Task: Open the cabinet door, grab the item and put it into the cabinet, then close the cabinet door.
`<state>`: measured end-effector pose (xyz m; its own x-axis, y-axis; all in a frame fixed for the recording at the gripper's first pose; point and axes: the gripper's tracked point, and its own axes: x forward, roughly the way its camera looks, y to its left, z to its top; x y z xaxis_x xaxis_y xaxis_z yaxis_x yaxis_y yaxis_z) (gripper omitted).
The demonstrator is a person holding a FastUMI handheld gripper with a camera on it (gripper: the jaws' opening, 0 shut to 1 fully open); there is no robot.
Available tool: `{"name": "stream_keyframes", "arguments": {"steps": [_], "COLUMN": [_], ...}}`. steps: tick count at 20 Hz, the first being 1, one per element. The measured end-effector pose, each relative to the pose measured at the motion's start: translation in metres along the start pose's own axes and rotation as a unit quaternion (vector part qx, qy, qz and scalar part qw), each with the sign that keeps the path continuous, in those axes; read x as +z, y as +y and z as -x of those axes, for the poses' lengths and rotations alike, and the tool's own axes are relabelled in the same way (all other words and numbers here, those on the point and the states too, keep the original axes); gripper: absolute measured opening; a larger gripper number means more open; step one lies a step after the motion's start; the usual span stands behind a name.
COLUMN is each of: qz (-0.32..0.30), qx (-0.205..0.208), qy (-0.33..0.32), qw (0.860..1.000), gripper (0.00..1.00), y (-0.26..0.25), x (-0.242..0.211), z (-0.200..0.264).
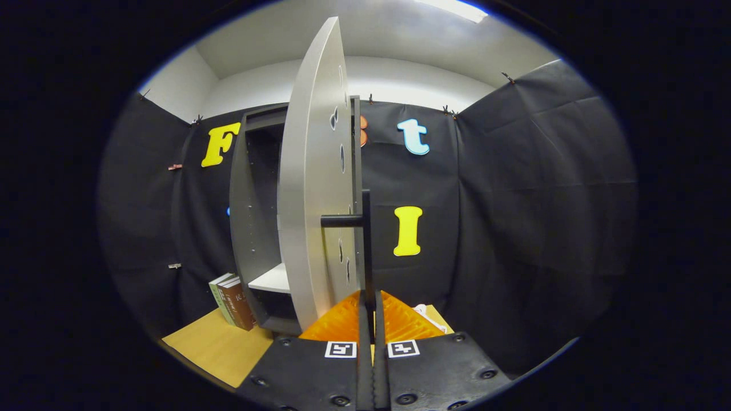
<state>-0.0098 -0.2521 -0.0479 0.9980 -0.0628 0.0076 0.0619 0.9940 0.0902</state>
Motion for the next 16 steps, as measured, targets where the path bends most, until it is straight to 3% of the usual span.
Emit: {"name": "stream_keyframes", "arguments": {"steps": [8,16], "qz": [0.037,0.012], "qx": [-0.059,-0.026], "qy": [-0.019,-0.023], "qw": [0.997,0.999], "gripper": [0.06,0.06], "y": [-0.005,0.09], "x": [0.007,0.002], "z": [0.032,0.037]}}
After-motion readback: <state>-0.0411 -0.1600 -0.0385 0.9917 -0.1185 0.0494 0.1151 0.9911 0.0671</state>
